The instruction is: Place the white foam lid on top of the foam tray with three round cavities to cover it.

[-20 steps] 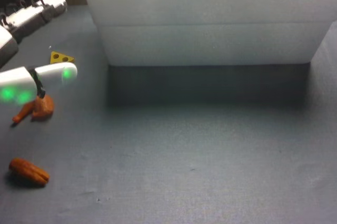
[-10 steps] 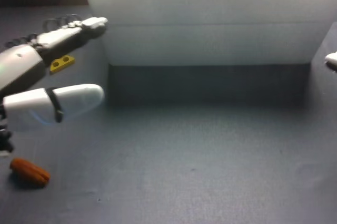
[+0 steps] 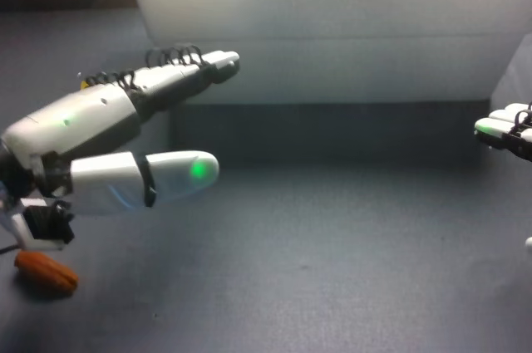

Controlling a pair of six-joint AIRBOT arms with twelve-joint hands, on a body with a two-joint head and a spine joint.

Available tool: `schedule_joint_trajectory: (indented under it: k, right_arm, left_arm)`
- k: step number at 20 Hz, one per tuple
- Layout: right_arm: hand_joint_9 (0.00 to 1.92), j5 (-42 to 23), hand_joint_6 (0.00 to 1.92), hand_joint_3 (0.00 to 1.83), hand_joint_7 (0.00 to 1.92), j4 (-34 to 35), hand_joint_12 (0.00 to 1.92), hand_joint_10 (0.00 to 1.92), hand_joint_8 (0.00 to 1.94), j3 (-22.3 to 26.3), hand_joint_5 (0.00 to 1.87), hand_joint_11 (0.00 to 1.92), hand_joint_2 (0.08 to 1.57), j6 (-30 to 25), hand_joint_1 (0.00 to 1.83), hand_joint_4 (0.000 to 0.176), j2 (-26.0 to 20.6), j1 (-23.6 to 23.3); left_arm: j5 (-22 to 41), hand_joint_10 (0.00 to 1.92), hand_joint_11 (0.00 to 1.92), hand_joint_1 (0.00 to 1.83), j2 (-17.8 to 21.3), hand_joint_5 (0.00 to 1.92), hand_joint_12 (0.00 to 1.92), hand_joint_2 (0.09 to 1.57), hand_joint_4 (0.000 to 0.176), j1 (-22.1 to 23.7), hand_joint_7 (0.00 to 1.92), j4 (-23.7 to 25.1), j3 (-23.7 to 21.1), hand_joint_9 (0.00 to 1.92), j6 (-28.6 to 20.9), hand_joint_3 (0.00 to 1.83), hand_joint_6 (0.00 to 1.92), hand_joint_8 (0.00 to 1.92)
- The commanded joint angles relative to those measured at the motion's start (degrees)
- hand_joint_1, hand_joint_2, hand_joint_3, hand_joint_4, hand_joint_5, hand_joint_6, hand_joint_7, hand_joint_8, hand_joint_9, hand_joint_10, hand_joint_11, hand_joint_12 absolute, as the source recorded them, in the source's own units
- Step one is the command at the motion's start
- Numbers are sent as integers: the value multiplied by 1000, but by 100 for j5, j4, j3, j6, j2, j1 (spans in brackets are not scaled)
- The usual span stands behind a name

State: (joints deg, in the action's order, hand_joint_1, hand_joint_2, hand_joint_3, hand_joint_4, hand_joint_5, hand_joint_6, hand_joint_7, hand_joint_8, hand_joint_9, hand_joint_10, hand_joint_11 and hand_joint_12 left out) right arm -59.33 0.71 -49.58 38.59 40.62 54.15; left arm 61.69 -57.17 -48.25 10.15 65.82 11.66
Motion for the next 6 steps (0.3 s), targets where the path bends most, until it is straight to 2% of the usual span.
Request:
schedule_joint_trajectory:
  k: [1,2,3,4,5,6]
  right_arm:
    - [0,-646,0,1,0,57,318,0,0,-28,0,0,1260,-42,324,0,-22,-72]
    - [0,-649,0,2,0,55,120,0,0,-30,0,0,1268,-42,317,0,-22,-87]
    - [0,-656,0,0,0,56,80,0,0,-31,0,0,1266,-42,316,0,-22,-97]
    - [0,-671,0,0,0,65,337,0,0,-31,0,0,1269,-42,341,0,-22,-99]
    - [0,-684,0,0,0,74,337,0,0,-31,0,0,1269,-42,341,0,-20,-99]
    - [0,-692,0,0,0,89,448,0,0,-39,0,0,1277,-42,335,0,-10,-99]
  left_arm:
    - [683,2,0,180,-3,32,0,1292,0,67,21,-117,17,12,-48,4,9,1]
    - [691,0,0,180,-16,28,0,1289,0,67,16,-117,22,9,-52,2,7,0]
    - [692,0,0,181,-23,26,0,1292,8,67,14,-117,28,7,-56,3,6,0]
    - [699,0,0,156,-27,14,0,1302,2,67,3,-117,29,1,-59,7,2,0]
    - [710,0,0,156,-28,14,0,1302,2,70,3,-117,23,1,-63,7,2,0]
    - [721,1,0,150,-28,8,0,1305,1,76,0,-117,18,2,-63,8,0,0]
